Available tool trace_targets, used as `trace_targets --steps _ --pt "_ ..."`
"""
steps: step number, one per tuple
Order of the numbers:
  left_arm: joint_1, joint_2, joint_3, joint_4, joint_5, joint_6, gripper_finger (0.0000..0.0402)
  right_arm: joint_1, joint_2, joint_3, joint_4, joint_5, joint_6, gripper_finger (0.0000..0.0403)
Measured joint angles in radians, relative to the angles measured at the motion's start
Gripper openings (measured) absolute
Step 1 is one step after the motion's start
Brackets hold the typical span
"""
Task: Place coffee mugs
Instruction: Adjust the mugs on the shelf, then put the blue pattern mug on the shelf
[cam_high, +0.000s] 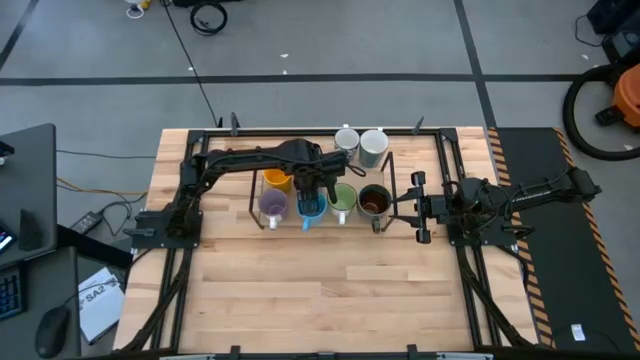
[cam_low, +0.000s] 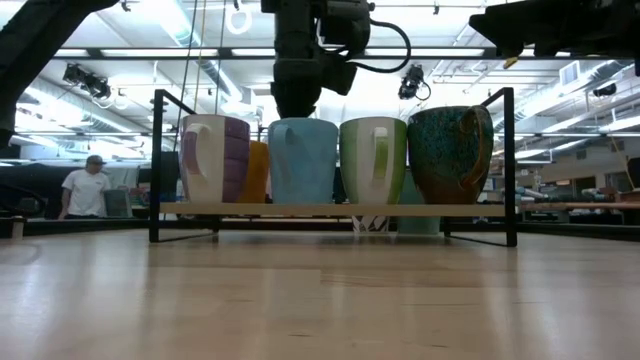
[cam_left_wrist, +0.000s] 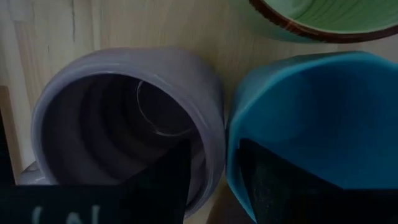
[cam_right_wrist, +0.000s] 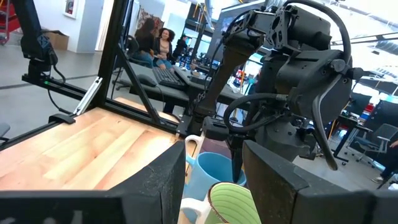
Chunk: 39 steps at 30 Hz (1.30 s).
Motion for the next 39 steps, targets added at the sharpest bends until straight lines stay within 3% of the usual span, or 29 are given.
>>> trace_targets --steps 13,28,39 --pt "0.000 0.000 0.000 0.000 0.000 -0.002 0.0145 0.000 0.000 0.000 0.000 0.000 0.000 0.0166" --pt "-0.001 -0.003 0.028 -0.019 0.001 -0.004 0.0242 0.000 0.000 0.000 0.003 0.000 0.000 0.0166" --pt "-0.002 -0.057 0.028 -0.011 0.002 -0.010 0.0250 0.000 0.000 0.000 0.005 0.000 -0.001 0.0166"
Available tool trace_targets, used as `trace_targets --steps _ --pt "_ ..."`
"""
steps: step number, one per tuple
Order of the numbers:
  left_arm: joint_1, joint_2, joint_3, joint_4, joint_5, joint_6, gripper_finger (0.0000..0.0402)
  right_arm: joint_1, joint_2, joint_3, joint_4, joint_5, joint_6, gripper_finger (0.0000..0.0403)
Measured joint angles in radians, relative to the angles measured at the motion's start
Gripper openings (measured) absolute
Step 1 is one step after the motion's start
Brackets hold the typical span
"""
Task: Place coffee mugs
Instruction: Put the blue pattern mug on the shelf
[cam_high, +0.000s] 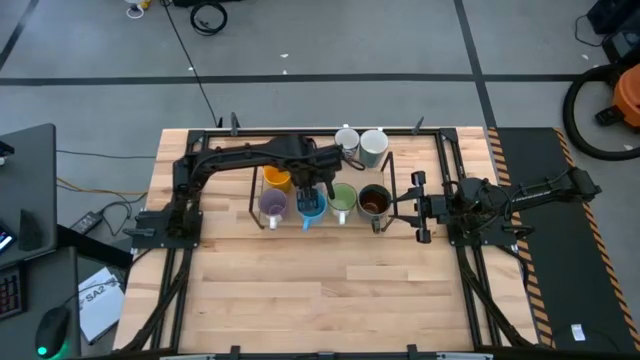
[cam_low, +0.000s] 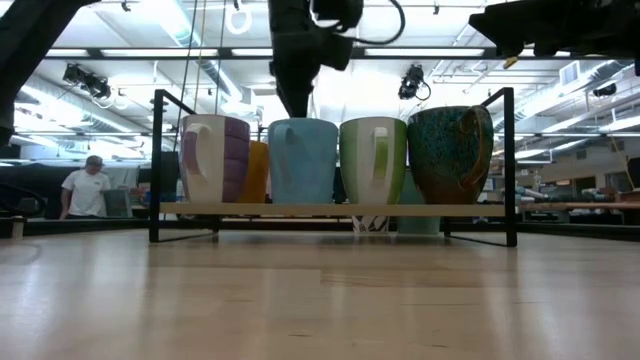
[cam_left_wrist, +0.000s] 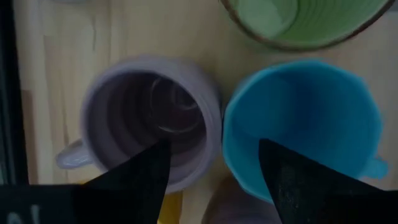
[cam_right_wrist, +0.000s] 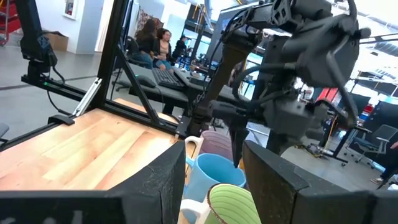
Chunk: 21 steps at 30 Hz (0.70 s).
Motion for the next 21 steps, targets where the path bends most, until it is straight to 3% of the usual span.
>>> trace_targets --steps 8,13,16,21 --pt "0.000 -0.056 0.000 0.073 -0.007 0.041 0.0250 0.000 0.000 0.000 0.002 0.000 -0.001 0.0166" --pt "0.001 -0.102 -0.031 0.210 -0.008 0.080 0.0247 0.000 0.000 0.000 0.011 0.001 -0.003 0.0166" --pt "0.001 -0.149 -0.112 0.316 -0.002 0.101 0.0238 0.000 0.000 0.000 0.015 0.001 0.004 0.0166" --pt "-0.008 -0.302 -0.354 0.558 -0.007 0.100 0.0220 0.003 0.000 0.000 0.023 -0.002 0.008 0.0166"
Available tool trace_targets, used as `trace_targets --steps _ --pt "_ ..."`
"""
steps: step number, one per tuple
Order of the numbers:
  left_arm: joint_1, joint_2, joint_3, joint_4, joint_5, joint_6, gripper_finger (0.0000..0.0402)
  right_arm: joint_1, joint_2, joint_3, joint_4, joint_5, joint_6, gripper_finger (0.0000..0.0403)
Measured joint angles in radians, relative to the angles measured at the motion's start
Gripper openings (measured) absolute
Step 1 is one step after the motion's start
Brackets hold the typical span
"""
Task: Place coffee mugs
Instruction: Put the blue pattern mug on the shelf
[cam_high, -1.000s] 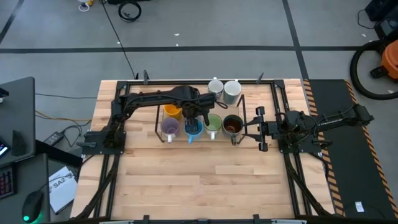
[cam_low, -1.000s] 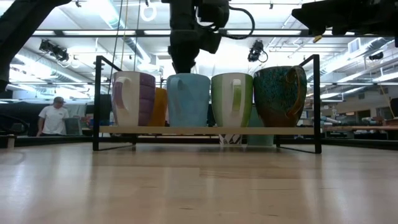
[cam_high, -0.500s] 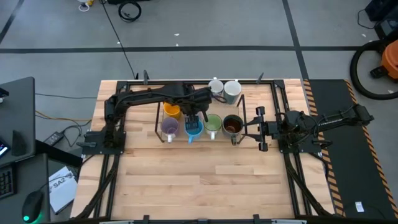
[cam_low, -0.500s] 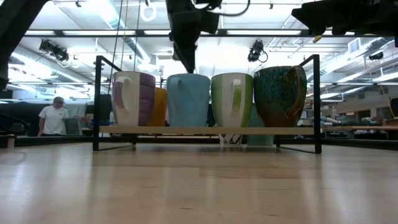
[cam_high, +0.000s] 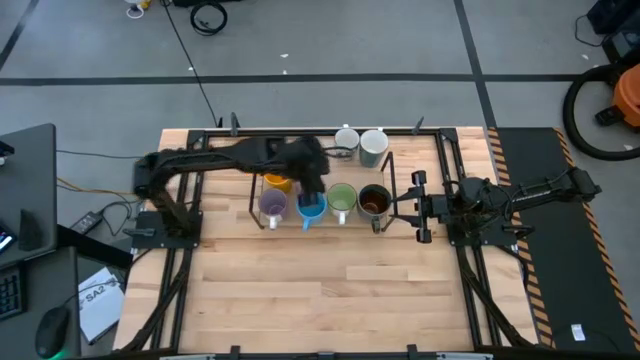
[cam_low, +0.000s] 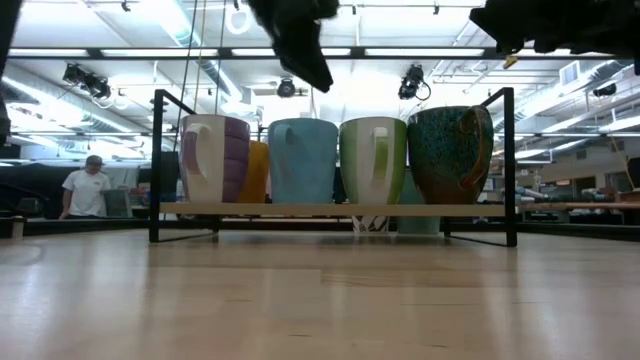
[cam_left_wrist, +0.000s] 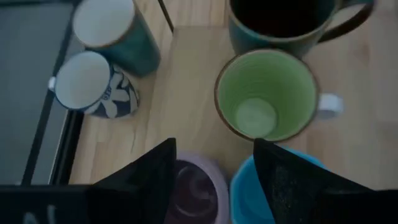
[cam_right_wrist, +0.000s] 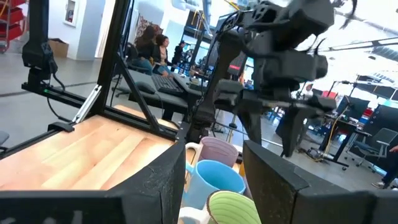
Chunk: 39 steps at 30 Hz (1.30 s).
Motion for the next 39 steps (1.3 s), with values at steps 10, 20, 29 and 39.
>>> trace_targets --steps 10,20,29,39 --pt "-0.008 -0.292 -0.392 0.428 -0.001 -0.019 0.0203 -0.002 0.018 0.000 0.123 0.002 -0.042 0.0166" --pt "0.000 -0.472 -0.683 0.737 -0.026 0.064 0.0203 -0.024 0.104 0.056 0.191 0.248 0.053 0.0160" --pt "0.033 -0.566 -0.806 0.864 -0.028 0.062 0.0203 -0.139 0.310 0.259 0.061 0.277 0.120 0.0158" --pt "0.033 -0.662 -0.966 0.992 -0.026 0.068 0.0203 -0.269 0.508 0.473 -0.134 0.272 0.180 0.0158"
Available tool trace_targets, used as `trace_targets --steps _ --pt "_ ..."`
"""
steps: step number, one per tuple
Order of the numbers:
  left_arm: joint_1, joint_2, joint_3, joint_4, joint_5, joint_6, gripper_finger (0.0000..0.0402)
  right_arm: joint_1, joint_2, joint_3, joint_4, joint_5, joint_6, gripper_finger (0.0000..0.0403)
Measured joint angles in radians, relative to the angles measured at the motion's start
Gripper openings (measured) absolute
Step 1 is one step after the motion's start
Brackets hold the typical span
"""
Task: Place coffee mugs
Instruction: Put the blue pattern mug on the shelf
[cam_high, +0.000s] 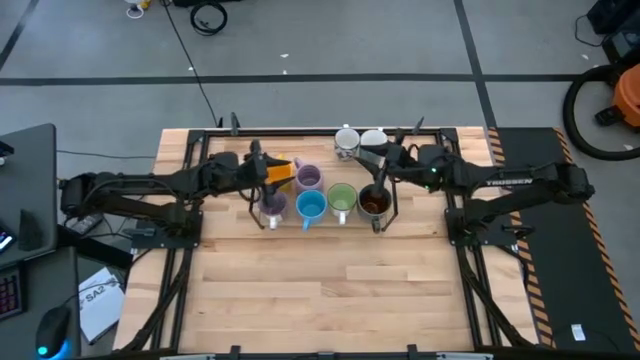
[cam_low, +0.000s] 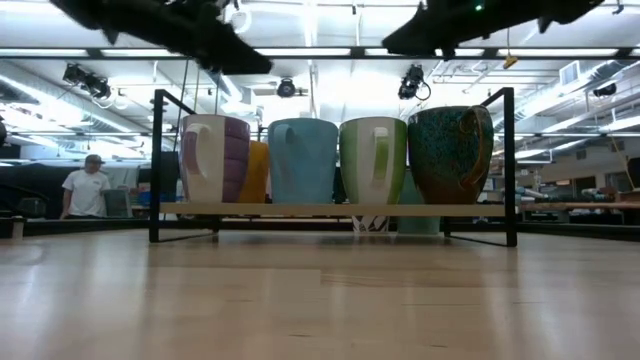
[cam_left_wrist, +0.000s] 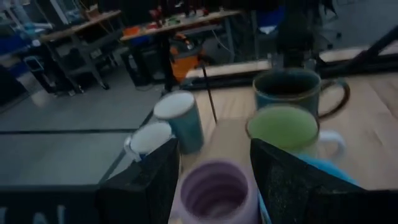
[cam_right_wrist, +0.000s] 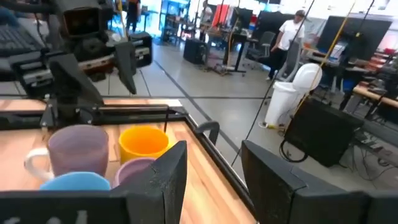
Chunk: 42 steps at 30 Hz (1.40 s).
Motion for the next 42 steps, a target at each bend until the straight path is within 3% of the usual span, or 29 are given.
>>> trace_targets --steps 12,19,30,42 --pt "0.021 -0.183 -0.167 0.063 -0.007 0.012 0.0203 -0.176 0.221 0.170 -0.078 -0.135 0.110 0.0158" --pt "0.071 -0.217 -0.228 0.061 -0.025 0.014 0.0203 -0.272 0.373 0.350 -0.311 -0.219 0.151 0.0158" --pt "0.089 -0.230 -0.249 0.067 -0.035 -0.017 0.0203 -0.331 0.567 0.574 -0.604 -0.252 0.122 0.0159" --pt "0.089 -0.229 -0.249 0.071 -0.035 -0.039 0.0203 -0.350 0.750 0.788 -0.875 -0.252 0.118 0.0217"
